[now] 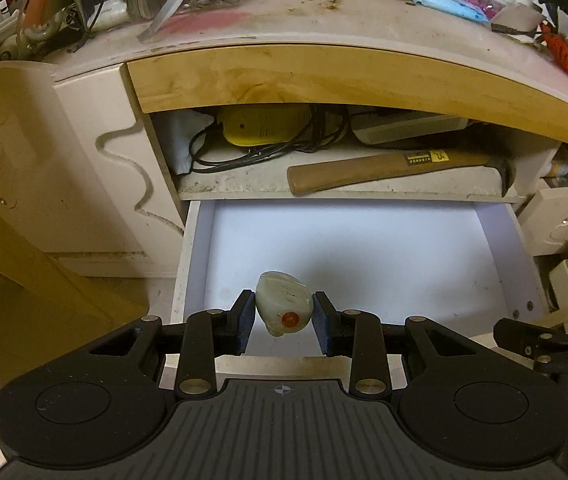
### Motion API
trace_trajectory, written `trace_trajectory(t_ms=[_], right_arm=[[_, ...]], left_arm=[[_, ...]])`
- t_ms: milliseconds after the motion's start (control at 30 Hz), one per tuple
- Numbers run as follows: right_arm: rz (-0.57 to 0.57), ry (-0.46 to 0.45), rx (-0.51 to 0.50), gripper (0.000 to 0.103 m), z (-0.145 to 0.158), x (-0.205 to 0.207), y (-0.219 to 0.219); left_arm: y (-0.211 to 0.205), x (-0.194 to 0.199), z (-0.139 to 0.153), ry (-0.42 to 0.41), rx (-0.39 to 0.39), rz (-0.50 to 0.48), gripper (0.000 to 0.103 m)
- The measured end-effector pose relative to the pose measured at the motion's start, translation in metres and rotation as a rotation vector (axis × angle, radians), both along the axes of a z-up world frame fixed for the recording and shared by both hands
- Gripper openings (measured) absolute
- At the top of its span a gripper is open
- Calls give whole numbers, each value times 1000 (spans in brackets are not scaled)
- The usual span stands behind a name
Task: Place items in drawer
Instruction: 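Lower the egg toward the drawer bottom with the left gripper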
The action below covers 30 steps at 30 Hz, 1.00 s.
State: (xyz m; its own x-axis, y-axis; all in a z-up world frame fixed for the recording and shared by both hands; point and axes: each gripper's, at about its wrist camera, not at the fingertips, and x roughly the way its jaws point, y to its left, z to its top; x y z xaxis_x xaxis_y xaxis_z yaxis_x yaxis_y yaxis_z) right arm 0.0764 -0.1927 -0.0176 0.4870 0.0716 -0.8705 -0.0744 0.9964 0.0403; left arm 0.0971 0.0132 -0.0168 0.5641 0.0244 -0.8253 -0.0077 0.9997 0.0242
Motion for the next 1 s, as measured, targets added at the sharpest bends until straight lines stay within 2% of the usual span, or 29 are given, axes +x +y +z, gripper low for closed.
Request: trace_trajectory(t_ms=[433, 1000], right_arm=[[-3, 16, 1, 103, -4, 10, -2], [-10, 6, 1, 103, -4, 24, -3]], left_arm=[[2, -5, -7, 18, -6, -10, 30], [-3, 15, -6, 39, -10, -18, 30]])
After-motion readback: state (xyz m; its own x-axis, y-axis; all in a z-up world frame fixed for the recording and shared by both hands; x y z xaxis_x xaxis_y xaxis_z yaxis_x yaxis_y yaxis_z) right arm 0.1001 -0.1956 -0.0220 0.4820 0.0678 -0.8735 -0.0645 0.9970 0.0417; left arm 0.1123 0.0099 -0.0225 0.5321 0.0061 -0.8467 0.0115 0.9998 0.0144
